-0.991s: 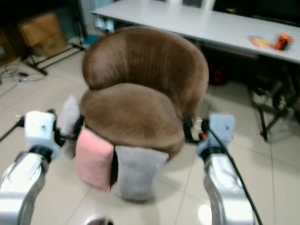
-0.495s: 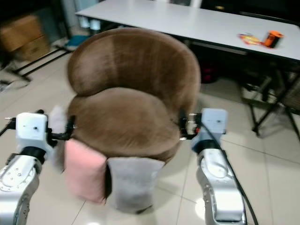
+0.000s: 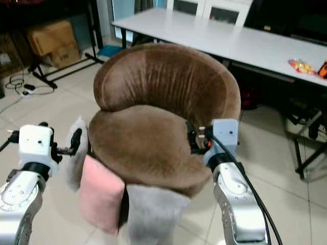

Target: Move the pillow to the sofa from floor

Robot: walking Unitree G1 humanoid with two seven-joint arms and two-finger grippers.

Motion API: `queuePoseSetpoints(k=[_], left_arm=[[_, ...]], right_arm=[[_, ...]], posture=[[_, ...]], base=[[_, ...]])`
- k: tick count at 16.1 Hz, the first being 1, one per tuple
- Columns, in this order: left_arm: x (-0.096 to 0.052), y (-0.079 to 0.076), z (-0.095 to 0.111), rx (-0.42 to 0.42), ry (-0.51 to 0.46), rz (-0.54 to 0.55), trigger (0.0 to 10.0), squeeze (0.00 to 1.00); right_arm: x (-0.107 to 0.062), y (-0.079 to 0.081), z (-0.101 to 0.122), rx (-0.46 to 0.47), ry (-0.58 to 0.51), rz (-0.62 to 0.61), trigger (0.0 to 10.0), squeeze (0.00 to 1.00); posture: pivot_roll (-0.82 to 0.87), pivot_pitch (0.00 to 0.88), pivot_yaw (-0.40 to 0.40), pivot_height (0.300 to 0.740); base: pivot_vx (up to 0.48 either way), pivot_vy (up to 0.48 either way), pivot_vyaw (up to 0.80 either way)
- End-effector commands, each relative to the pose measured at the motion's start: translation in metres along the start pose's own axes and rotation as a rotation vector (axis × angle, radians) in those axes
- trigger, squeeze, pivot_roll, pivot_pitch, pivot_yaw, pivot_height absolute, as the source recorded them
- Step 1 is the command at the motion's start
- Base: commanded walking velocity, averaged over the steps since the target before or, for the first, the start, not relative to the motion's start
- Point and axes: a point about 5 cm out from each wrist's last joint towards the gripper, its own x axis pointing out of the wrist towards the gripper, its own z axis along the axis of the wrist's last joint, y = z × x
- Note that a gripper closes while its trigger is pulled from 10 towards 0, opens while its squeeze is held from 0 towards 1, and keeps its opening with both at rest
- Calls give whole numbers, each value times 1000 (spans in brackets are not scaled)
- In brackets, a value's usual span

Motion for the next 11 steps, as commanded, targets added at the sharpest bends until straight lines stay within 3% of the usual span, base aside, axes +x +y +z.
queuePoseSetpoints(k=[1,7,11], left_arm=[[1,-8,6,4,-25,-27,10000,137],[1,-7,9,26,-68,4,10000,55],[-1,-7,6,37,-69,-13,10000,27]], right_arm=[[-3,-8,-4,-4,19,-19,10000,0],[-4,-11,-4,48,4,-44,10000,0],[-5,-15,-4,72,-4,-65,10000,0]], posture=[[-55,0,-26,740],[-53,0,-21,740],[-53,0,-19,700]], base=[[259,0,0],[0,0,0],[0,0,0]])
